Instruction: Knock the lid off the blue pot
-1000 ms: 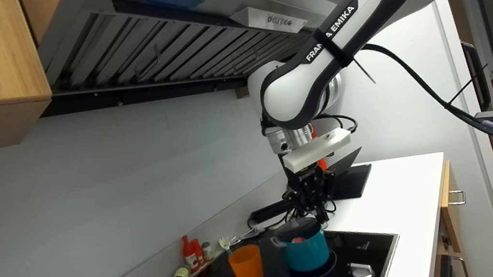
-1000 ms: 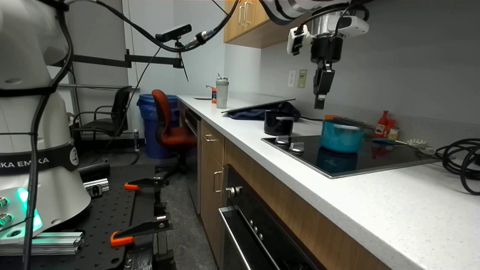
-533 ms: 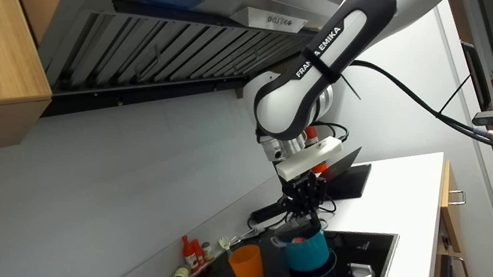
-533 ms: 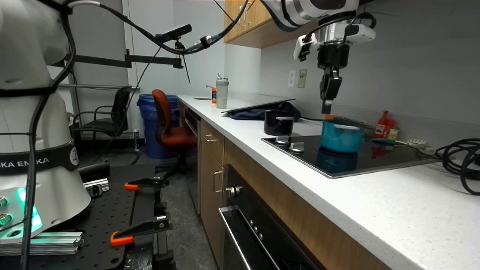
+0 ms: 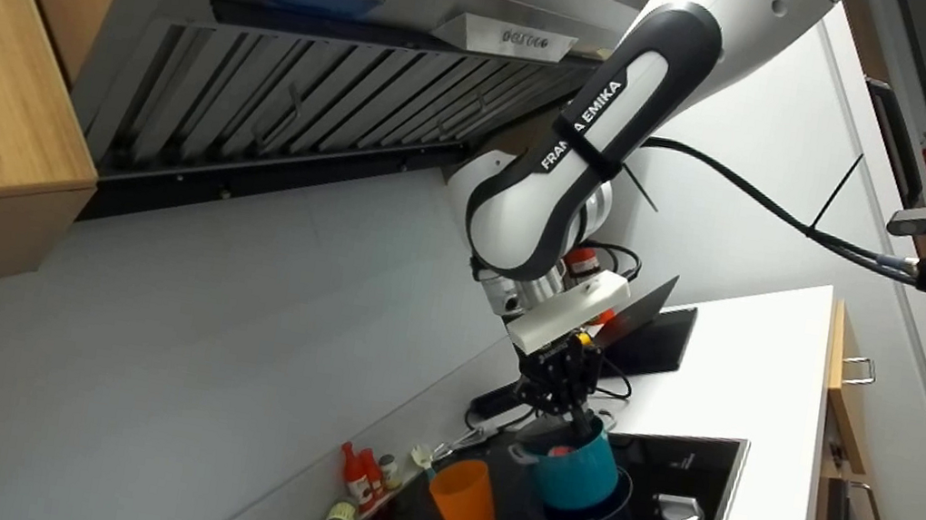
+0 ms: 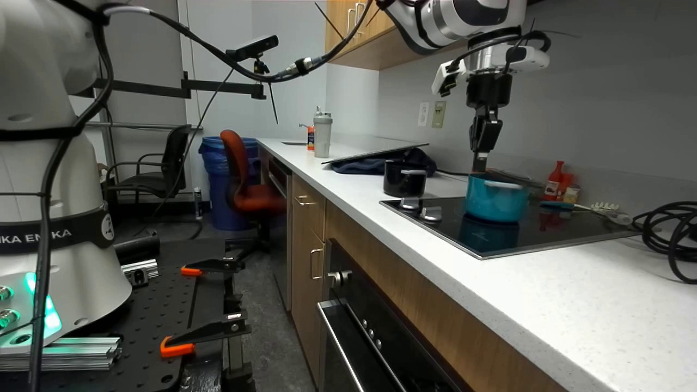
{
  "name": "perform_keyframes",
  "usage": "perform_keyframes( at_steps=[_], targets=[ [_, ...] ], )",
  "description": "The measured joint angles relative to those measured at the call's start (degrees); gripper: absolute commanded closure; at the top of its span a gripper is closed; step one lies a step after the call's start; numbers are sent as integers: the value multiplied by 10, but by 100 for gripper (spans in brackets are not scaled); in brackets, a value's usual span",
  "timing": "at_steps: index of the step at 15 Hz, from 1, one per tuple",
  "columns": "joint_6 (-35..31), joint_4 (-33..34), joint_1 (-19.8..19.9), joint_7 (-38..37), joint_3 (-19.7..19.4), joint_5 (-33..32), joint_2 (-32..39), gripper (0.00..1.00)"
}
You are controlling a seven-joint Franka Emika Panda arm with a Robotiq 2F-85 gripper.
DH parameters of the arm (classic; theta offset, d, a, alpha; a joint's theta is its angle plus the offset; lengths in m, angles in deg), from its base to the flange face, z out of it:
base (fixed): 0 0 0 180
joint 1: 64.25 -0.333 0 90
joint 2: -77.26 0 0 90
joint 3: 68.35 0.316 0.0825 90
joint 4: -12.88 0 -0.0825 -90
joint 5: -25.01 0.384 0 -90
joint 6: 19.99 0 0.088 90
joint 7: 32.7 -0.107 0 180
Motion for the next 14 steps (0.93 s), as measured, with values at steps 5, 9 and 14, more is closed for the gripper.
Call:
perform_keyframes(
  at_steps=[5,9,14],
  targets=[
    [0,25,-1,0,-4,0,16,100],
    [-3,41,-2,0,-10,0,28,100],
    [-45,48,-14,-2,-29,-31,40,100]
  ],
)
